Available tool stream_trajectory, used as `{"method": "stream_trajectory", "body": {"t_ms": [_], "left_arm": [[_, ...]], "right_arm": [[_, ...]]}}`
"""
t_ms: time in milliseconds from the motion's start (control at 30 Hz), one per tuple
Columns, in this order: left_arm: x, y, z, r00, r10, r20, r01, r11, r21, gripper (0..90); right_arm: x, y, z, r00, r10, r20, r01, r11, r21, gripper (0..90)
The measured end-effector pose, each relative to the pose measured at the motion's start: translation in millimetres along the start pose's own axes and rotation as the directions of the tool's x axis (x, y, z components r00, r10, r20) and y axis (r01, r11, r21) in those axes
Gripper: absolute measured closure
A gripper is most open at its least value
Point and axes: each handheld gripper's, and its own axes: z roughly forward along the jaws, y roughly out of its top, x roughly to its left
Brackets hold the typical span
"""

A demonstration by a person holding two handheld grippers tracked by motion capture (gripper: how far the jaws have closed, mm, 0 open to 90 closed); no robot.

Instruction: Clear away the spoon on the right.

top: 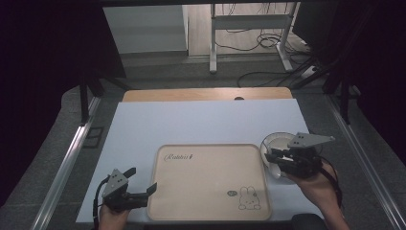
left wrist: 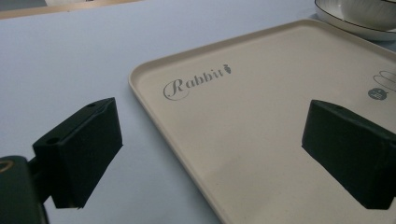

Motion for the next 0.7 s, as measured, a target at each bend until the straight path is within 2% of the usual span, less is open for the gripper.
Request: {"method": "stream_trajectory", "body": {"t_ms": [233, 700], "left_arm": [[0.6, 0.1, -0.8, 1.0, -0.003, 0.001, 0.003, 1.0, -0.007, 4.6], [0.6, 0.2, -1.0, 1.0, -0.005, 0.004, 0.006, 0.9999, -0.01, 4.6]], "right_arm": [[11.9, -8.8, 11.6, 0.9996, -0.01, -0.026, 0.011, 1.0, 0.028, 75.4], [22.0, -28.3, 34.0, 0.9972, 0.008, -0.074, -0.001, 0.995, 0.095, 75.5]]}}
